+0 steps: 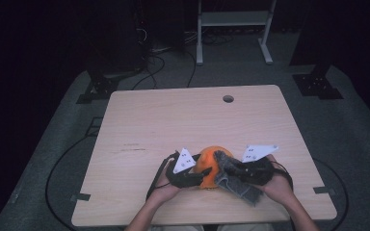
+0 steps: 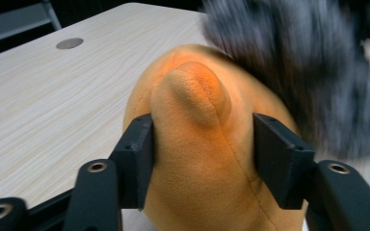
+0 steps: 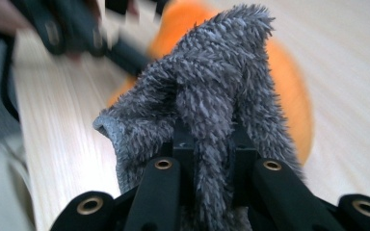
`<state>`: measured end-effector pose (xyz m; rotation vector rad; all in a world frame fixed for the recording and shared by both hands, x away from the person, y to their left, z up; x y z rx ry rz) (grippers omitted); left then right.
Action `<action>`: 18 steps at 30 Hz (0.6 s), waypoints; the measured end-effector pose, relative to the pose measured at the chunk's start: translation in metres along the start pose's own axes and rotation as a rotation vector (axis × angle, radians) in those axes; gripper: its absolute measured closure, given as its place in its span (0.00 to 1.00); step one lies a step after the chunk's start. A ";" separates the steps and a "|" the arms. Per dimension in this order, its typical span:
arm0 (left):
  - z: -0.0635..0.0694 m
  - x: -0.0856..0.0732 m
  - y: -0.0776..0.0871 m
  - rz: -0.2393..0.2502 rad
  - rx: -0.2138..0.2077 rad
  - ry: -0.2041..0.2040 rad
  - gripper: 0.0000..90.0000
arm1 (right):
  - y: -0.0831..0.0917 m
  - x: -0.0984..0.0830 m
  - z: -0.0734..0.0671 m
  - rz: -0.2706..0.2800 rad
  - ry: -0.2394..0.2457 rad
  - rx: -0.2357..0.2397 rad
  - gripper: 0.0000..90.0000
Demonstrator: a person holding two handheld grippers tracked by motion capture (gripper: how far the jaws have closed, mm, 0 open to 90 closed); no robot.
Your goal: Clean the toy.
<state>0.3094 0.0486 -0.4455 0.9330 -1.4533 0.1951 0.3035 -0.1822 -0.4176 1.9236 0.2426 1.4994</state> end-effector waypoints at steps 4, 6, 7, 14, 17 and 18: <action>0.002 -0.003 0.002 -0.005 -0.001 -0.052 0.52 | 0.001 0.001 0.008 0.040 -0.034 0.008 0.87; 0.001 -0.005 0.003 -0.009 -0.001 -0.062 0.52 | -0.002 -0.006 0.014 0.057 -0.066 0.036 0.87; 0.000 -0.005 0.003 -0.013 -0.002 -0.059 0.52 | -0.002 -0.011 0.019 0.060 -0.084 0.037 0.87; -0.007 -0.008 0.006 -0.026 -0.028 -0.061 0.52 | 0.008 -0.023 0.031 0.089 -0.159 -0.003 0.86; -0.011 -0.008 0.007 -0.034 -0.034 -0.042 0.50 | 0.001 -0.021 0.030 0.084 -0.158 0.010 0.87; -0.013 -0.006 0.008 -0.035 -0.040 -0.012 0.46 | -0.002 -0.022 0.031 0.083 -0.163 0.013 0.87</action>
Point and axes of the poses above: each handheld gripper's, and its own axes: y roughly backward along the jaws, x roughly out of its top, z roughly to its right, the point moved 2 cm from there along -y, roughly forward along the jaws, and after that the axes turned 9 degrees about x, right-handed, at the moved point
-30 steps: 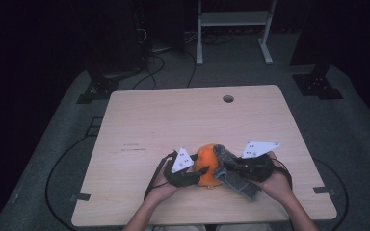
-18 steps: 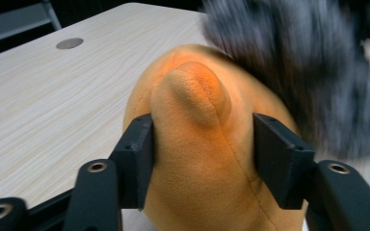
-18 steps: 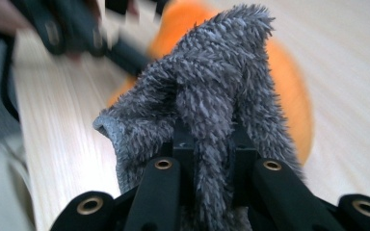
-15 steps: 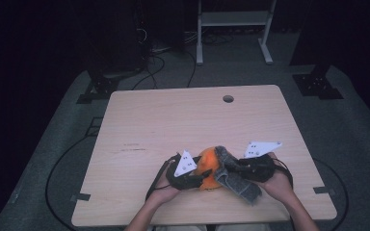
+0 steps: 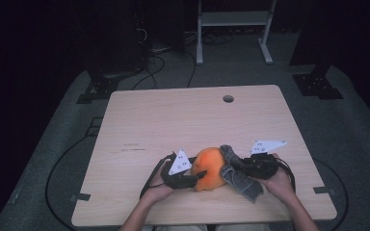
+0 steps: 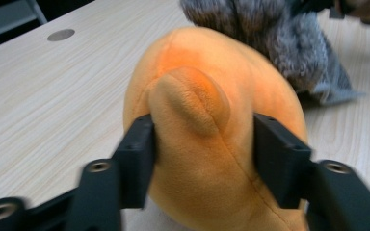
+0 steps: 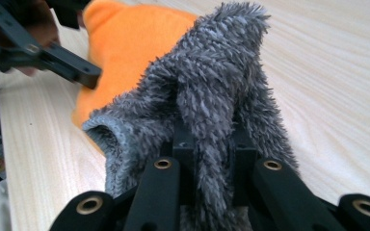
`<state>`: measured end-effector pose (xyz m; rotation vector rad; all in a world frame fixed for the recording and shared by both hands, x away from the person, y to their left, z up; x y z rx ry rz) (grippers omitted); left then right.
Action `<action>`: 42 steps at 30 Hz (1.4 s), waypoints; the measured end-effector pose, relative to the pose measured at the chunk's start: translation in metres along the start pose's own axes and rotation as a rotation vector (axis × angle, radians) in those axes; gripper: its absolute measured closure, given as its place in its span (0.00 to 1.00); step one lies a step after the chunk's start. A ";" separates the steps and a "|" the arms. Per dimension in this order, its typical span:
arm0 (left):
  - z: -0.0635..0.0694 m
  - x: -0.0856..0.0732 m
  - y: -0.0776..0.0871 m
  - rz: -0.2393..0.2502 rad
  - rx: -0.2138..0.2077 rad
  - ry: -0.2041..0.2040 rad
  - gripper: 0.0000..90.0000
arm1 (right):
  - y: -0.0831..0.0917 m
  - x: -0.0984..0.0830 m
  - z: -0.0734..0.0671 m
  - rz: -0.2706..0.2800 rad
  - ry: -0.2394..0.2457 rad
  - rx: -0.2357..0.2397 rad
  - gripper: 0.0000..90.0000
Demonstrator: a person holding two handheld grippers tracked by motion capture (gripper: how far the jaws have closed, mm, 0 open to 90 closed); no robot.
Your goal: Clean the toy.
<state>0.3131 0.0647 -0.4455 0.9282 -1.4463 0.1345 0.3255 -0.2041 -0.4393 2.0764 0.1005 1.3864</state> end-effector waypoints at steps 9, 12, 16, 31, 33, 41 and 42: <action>0.004 0.004 -0.003 0.016 0.004 0.056 0.42 | -0.003 -0.003 -0.014 -0.019 0.031 -0.006 0.87; 0.006 0.004 -0.003 0.009 0.011 0.022 0.45 | 0.001 -0.010 -0.002 -0.037 -0.001 -0.044 0.87; 0.006 0.002 -0.002 0.016 -0.006 0.006 0.47 | 0.006 -0.006 0.007 -0.002 -0.033 -0.075 0.87; 0.010 0.014 -0.007 -0.031 -0.061 0.125 0.17 | 0.001 -0.003 -0.012 0.008 -0.026 -0.015 0.86; 0.015 0.010 -0.011 -0.019 -0.049 0.093 0.25 | 0.002 -0.004 -0.016 -0.006 -0.011 -0.025 0.87; 0.025 0.023 -0.002 0.188 0.035 -0.186 0.49 | 0.030 0.011 -0.017 0.099 0.014 -0.051 0.87; 0.024 0.020 -0.005 0.173 0.016 -0.182 0.48 | 0.030 0.014 -0.018 0.113 0.018 -0.054 0.87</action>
Point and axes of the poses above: each handheld gripper's, and its own axes: y roughly backward along the jaws, x roughly out of its top, z roughly to its right, the point moved 2 cm from there along -y, roughly forward along the jaws, and after that the axes turned 9 degrees about x, right-handed, at the moved point
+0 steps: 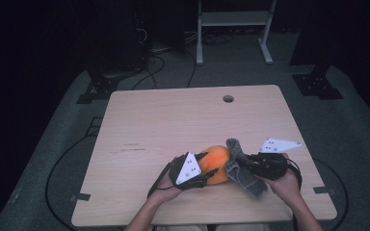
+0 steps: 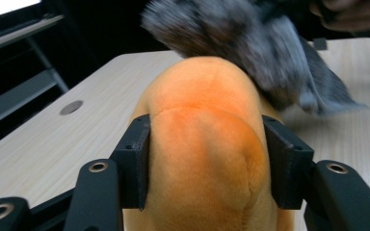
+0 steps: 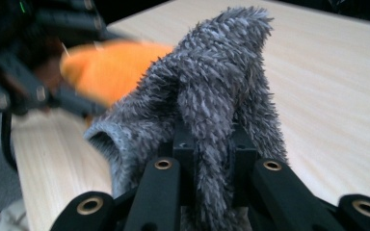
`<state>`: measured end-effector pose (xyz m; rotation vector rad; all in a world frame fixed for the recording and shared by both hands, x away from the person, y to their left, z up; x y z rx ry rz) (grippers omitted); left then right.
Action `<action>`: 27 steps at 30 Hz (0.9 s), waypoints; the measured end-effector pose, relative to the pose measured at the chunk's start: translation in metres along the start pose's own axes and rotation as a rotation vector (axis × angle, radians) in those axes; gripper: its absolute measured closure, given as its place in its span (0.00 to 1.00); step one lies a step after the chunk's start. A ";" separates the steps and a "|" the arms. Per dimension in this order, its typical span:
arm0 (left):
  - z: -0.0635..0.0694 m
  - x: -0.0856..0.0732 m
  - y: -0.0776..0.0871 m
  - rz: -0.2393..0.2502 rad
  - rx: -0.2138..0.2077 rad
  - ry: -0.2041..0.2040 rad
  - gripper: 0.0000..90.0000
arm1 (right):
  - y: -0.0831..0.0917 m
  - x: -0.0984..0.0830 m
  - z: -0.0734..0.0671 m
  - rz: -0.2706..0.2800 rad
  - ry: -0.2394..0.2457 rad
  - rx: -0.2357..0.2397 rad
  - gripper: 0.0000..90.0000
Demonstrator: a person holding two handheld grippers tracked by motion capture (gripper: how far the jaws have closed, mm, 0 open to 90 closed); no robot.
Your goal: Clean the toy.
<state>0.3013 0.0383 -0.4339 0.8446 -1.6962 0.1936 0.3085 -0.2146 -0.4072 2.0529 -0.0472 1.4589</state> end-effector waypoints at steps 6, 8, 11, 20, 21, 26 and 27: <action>-0.017 -0.012 0.004 -0.066 -0.061 0.217 0.20 | -0.030 -0.007 0.000 -0.050 -0.025 0.059 0.87; -0.018 -0.012 0.004 -0.096 -0.070 0.253 0.21 | -0.031 -0.008 -0.006 -0.061 -0.008 0.060 0.87; -0.011 -0.018 0.001 -0.092 -0.092 0.217 0.38 | -0.028 -0.013 -0.008 -0.075 0.003 0.063 0.87; -0.008 -0.018 0.005 -0.110 -0.098 0.160 0.45 | -0.002 -0.014 0.007 -0.020 -0.065 0.072 0.87; -0.009 -0.017 0.005 -0.109 -0.106 0.165 0.43 | -0.005 -0.011 0.002 -0.025 -0.042 0.082 0.87; -0.012 -0.011 -0.002 -0.189 -0.071 0.252 0.15 | -0.030 -0.017 -0.006 -0.102 -0.004 0.075 0.87; -0.010 -0.013 -0.005 -0.186 -0.082 0.261 0.15 | -0.030 -0.017 -0.006 -0.102 -0.004 0.075 0.87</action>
Point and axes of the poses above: each handheld gripper's, and its own axes: y roughly backward along the jaws, x roughly out of its top, z roughly to its right, the point moved 2 cm from there along -y, roughly forward along the jaws, and after that the axes turned 9 degrees about x, right-handed, at the moved point
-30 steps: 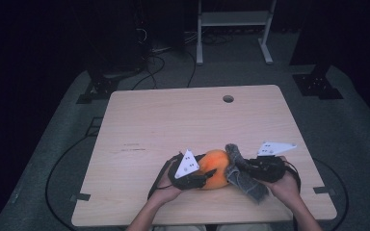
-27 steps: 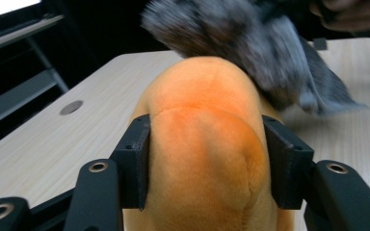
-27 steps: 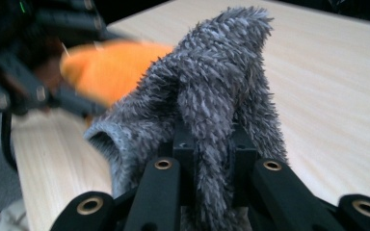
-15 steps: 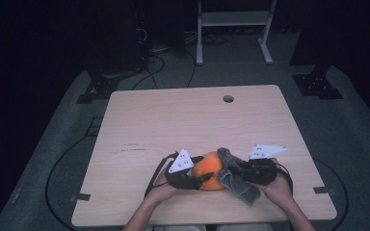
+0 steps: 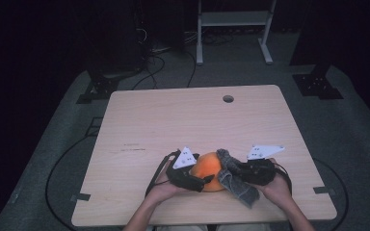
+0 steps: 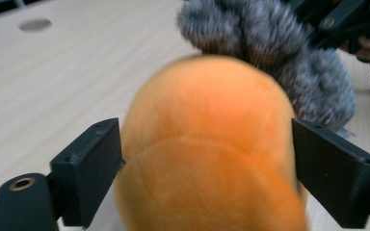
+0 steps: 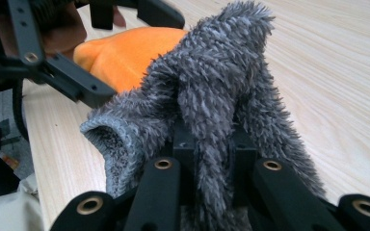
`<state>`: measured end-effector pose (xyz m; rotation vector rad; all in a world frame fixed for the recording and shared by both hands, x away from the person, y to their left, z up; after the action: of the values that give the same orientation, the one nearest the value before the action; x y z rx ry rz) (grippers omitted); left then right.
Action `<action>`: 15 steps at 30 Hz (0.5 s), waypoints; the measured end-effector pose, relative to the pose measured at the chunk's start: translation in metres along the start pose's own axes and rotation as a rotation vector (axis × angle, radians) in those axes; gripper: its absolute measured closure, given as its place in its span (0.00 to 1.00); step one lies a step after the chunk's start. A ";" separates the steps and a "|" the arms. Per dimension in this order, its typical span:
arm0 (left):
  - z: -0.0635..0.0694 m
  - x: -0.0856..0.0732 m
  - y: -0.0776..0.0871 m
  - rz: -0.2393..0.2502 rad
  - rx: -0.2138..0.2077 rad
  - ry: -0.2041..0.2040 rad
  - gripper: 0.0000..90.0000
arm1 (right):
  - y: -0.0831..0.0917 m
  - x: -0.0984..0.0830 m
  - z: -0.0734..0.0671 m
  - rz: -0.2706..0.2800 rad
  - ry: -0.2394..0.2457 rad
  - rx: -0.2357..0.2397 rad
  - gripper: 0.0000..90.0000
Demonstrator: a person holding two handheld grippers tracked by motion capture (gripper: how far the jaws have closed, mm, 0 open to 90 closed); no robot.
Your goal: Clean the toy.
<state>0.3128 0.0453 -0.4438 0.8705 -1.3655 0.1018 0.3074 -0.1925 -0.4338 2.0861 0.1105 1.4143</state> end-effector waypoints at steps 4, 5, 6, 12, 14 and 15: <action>0.011 0.006 0.002 0.058 0.055 -0.131 0.45 | 0.010 -0.002 0.003 0.007 -0.013 -0.016 0.87; 0.013 0.011 0.005 0.113 0.081 -0.186 0.48 | 0.015 0.001 0.002 0.020 -0.011 -0.016 0.87; 0.015 0.014 0.007 0.157 0.099 -0.222 0.49 | 0.021 0.004 0.001 0.044 -0.007 -0.018 0.87; -0.002 0.004 0.002 0.093 0.015 -0.095 0.21 | 0.004 0.004 0.008 0.028 -0.024 -0.033 0.87; -0.012 0.000 0.006 0.103 -0.001 0.013 0.20 | -0.007 0.002 0.007 0.030 -0.037 0.005 0.87; -0.015 -0.001 0.007 0.100 0.000 0.031 0.27 | -0.009 0.005 0.005 0.033 -0.030 0.004 0.87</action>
<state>0.3207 0.0599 -0.4408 0.7972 -1.3802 0.1914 0.3161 -0.1851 -0.4357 2.1200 0.0676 1.4027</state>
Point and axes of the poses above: each handheld gripper's, and its own axes: y roughly backward along the jaws, x roughly out of its top, z roughly to its right, the point moved 2 cm from there along -y, roughly forward along the jaws, and after that the axes turned 9 degrees about x, right-handed, at the moved point
